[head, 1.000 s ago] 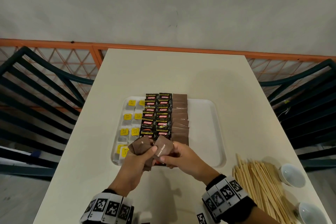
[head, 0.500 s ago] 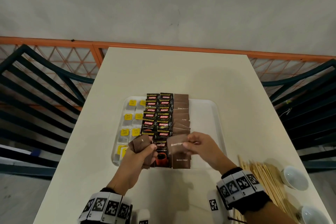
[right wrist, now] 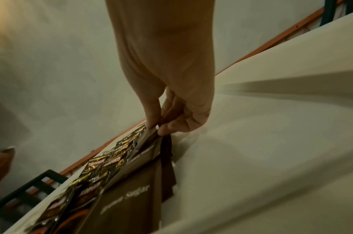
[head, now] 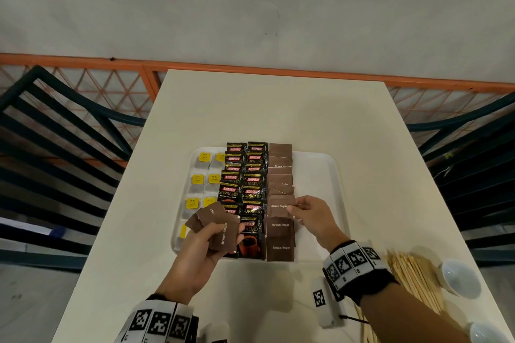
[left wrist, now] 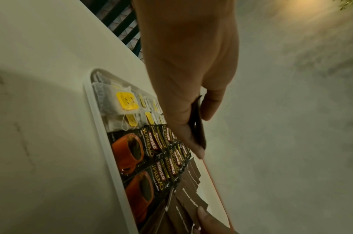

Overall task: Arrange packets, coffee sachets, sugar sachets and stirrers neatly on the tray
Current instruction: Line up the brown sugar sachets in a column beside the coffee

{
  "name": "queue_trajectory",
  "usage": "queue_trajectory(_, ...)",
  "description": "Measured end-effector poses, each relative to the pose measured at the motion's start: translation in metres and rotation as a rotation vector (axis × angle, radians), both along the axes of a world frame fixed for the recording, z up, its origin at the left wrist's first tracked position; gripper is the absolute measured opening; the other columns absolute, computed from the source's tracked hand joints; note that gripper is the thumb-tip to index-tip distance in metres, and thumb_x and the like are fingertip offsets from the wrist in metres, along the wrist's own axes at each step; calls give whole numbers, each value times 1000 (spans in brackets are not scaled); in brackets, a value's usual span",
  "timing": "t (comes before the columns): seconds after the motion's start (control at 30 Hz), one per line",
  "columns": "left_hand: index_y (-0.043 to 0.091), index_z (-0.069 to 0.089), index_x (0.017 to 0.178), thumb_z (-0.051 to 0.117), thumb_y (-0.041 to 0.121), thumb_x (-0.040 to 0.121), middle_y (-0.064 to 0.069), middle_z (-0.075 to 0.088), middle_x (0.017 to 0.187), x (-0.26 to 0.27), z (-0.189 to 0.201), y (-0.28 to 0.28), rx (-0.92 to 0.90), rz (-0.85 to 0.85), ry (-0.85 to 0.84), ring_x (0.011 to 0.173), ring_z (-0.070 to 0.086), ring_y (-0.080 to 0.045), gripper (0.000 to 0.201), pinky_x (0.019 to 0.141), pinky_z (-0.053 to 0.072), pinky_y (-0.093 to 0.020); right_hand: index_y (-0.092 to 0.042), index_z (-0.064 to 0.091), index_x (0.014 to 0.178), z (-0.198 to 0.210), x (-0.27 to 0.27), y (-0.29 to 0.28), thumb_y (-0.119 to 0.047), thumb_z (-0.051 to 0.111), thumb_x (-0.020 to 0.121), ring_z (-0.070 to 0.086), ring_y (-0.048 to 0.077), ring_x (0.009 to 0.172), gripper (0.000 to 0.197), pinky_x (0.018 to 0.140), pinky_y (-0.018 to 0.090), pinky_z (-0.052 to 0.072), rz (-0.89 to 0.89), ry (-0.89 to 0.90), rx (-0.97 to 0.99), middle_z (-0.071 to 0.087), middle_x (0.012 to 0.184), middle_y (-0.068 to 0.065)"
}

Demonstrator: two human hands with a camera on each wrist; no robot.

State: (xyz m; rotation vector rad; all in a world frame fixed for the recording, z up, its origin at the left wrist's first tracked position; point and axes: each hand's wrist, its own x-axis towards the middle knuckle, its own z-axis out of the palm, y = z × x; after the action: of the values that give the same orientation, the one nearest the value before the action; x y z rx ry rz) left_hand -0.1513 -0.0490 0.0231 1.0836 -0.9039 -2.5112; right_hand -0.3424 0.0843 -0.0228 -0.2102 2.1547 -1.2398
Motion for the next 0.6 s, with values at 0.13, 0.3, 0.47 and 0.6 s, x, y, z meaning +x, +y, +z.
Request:
queue_trajectory(0.13, -4, 54, 119, 48, -4, 89, -30, 64, 109, 1, -5, 3, -36, -7, -42, 85, 71, -31, 31, 62, 59, -32, -18, 58, 82, -8, -1, 0, -19, 72, 78, 62, 18, 78, 15, 75, 31, 51, -14, 111, 72, 67, 86, 5)
queue_trajectory(0.3, 6, 57, 118, 53, -2, 87, -14, 73, 92, 2, -5, 11, -91, -56, -78, 78, 72, -21, 32, 58, 57, -28, -18, 54, 74, -11, -1, 3, -21, 76, 74, 58, 20, 68, 21, 68, 30, 49, -10, 194, 66, 62, 72, 5)
queue_trajectory(0.47, 16, 62, 107, 57, 2, 85, 0, 74, 80, -4, -6, 20, -137, -75, -105, 73, 69, -11, 27, 70, 55, -31, -15, 55, 82, -5, 1, 9, -29, 69, 81, 60, 22, 69, 20, 63, 23, 47, -27, 186, 43, 65, 78, 7)
queue_trajectory(0.6, 14, 64, 99, 57, -1, 85, 0, 74, 76, -16, -3, 28, -136, -62, -99, 69, 70, -9, 22, 53, 55, -24, -17, 58, 89, 28, 15, 13, -35, 50, 92, 57, 10, 67, 20, 60, 15, 40, 205, 184, 34, 63, 76, -3)
